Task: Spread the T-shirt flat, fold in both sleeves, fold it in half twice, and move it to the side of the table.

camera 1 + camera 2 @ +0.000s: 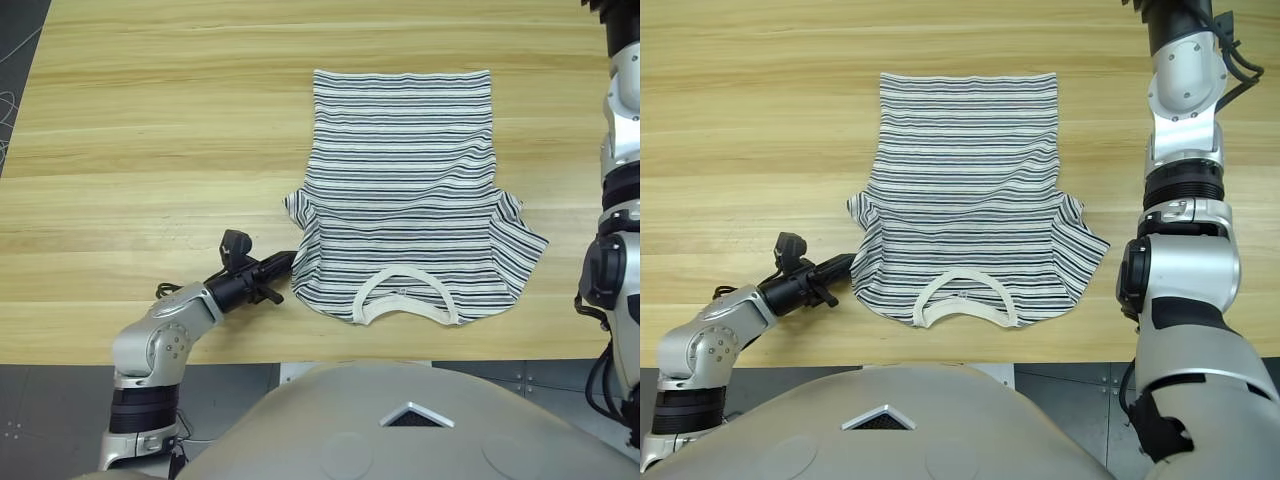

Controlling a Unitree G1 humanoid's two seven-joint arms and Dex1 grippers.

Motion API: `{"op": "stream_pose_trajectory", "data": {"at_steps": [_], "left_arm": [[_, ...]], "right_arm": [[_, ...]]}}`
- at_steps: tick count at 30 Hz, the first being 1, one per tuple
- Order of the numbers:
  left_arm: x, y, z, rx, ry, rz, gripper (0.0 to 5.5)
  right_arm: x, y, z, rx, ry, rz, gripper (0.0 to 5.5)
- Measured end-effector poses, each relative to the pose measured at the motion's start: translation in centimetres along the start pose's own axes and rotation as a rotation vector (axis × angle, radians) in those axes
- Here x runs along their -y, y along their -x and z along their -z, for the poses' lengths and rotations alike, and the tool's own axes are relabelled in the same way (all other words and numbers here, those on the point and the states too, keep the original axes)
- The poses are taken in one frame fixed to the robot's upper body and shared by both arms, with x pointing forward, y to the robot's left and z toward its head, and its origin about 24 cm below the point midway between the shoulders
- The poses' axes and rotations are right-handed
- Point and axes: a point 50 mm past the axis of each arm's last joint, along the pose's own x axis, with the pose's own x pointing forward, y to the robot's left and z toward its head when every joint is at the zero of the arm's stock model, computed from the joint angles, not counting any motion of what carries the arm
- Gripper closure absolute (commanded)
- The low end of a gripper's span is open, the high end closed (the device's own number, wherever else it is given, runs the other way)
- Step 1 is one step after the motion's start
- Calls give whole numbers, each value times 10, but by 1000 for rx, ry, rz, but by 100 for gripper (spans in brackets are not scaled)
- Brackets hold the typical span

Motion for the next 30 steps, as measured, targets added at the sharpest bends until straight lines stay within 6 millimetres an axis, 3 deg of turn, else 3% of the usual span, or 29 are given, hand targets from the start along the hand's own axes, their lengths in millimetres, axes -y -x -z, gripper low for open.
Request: {"op": "stream_pose_trajectory", "data": {"at_steps": [6,13,23,25,27,30], "left_arm": [[-2,0,-4,16,-20,-17,537],[-11,16,-37,201,-66,-23,537],[30,28,-46,340,-161,259,537],[20,27,-44,330,-156,203,537],[-4,28,-38,315,-96,87,497],[-10,30,-34,319,-79,81,455]], "right_arm": [[-6,1,3,-14,-8,-14,310],[-10,1,3,-17,-12,-20,310],[-12,1,4,-21,-12,-23,310],[-12,1,4,-22,-13,-24,310],[-13,1,4,-24,-11,-27,310],[-14,1,5,-26,-8,-30,310]]}}
